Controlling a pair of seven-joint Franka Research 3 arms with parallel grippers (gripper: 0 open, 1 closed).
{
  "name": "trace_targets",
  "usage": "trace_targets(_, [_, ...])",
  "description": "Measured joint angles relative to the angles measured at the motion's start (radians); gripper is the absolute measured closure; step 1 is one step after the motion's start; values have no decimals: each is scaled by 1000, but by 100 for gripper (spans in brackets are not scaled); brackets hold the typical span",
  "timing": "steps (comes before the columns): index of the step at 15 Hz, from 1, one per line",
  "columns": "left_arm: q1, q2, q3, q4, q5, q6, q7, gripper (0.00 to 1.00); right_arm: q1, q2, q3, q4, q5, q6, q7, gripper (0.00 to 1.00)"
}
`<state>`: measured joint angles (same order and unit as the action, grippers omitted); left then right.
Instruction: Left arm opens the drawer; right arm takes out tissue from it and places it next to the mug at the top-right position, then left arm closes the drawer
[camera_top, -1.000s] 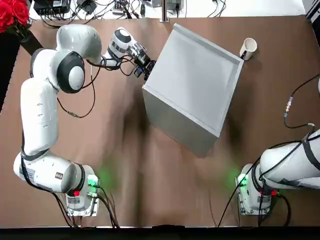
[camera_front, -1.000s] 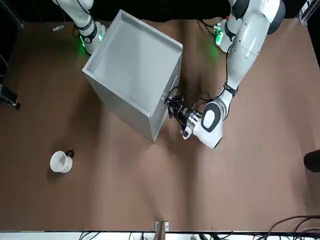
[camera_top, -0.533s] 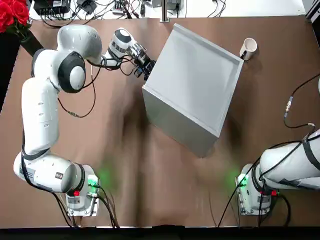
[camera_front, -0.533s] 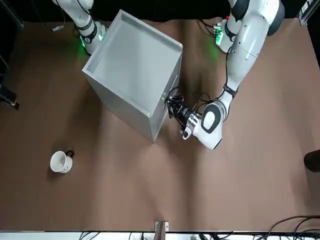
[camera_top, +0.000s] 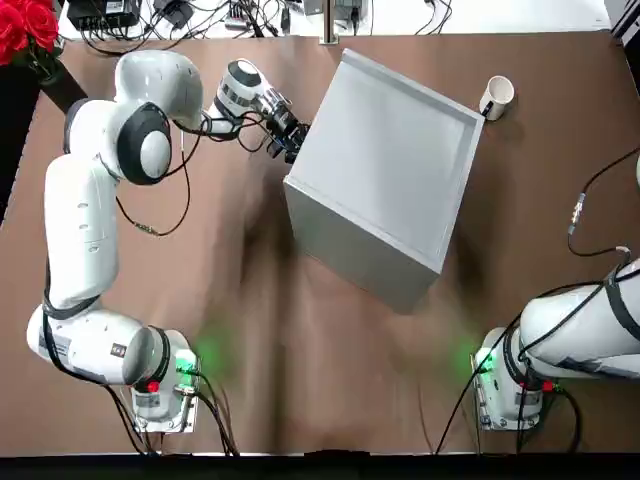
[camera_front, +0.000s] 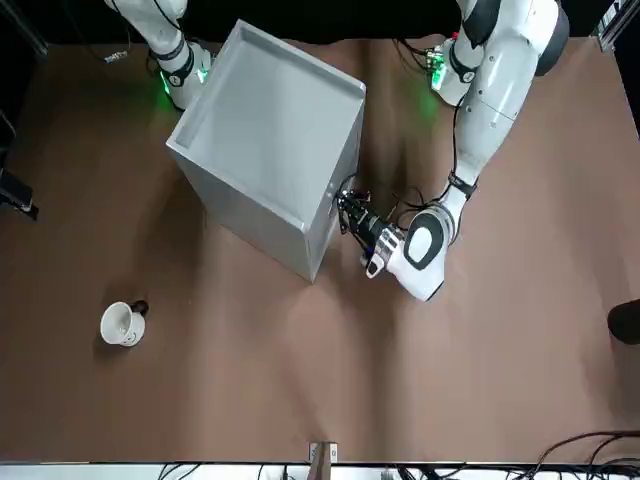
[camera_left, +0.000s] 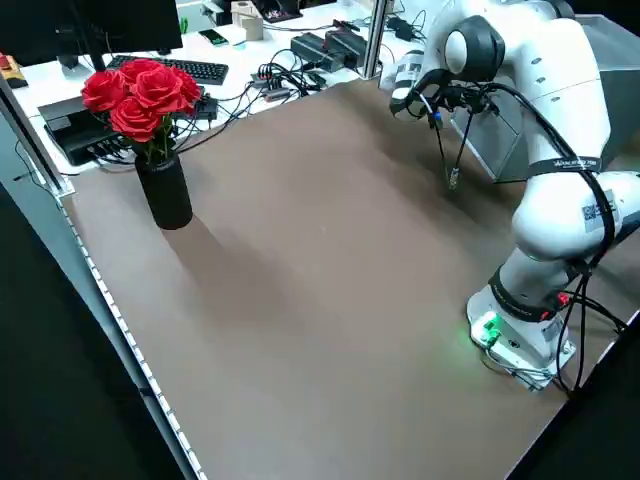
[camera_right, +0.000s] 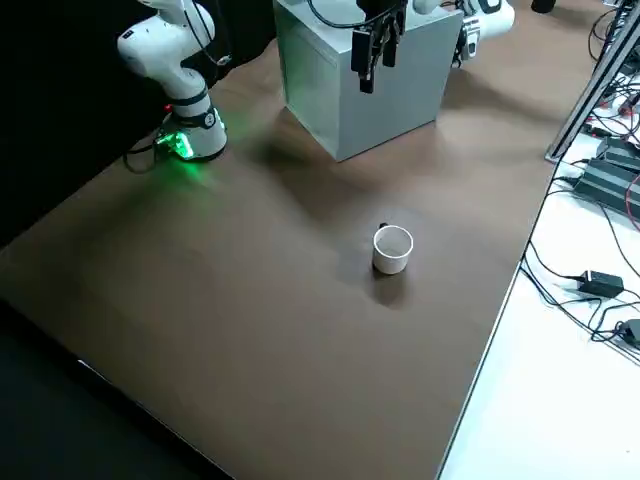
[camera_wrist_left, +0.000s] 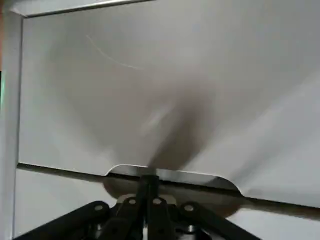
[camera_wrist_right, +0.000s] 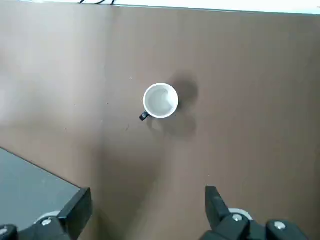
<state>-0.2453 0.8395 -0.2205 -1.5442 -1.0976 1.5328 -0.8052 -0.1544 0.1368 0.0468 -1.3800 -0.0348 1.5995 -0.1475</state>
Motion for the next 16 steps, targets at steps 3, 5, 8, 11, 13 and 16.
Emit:
trace_targets(3, [23, 0, 1, 5, 20, -15, 3, 99, 0, 0, 0, 0, 0, 0, 0, 0])
trace_targets(5, [56, 0, 1, 7, 38, -33, 7, 99, 0, 0, 0, 0, 0, 0, 0, 0])
trace_targets(8, [108, 0, 3, 11, 61, -57, 22, 99, 0, 0, 1, 0, 0, 0, 0, 0])
trace_targets(11, [137, 0, 6, 20, 77, -66, 23, 99, 0, 0, 1, 0, 0, 0, 0, 0])
trace_targets(13, [173, 0, 5, 29, 97, -75, 23, 99, 2, 0, 4, 0, 0, 0, 0, 0])
trace_targets(16, [233, 0, 8, 53, 111, -74, 25, 99, 6, 0, 10, 0, 2, 0, 0, 0])
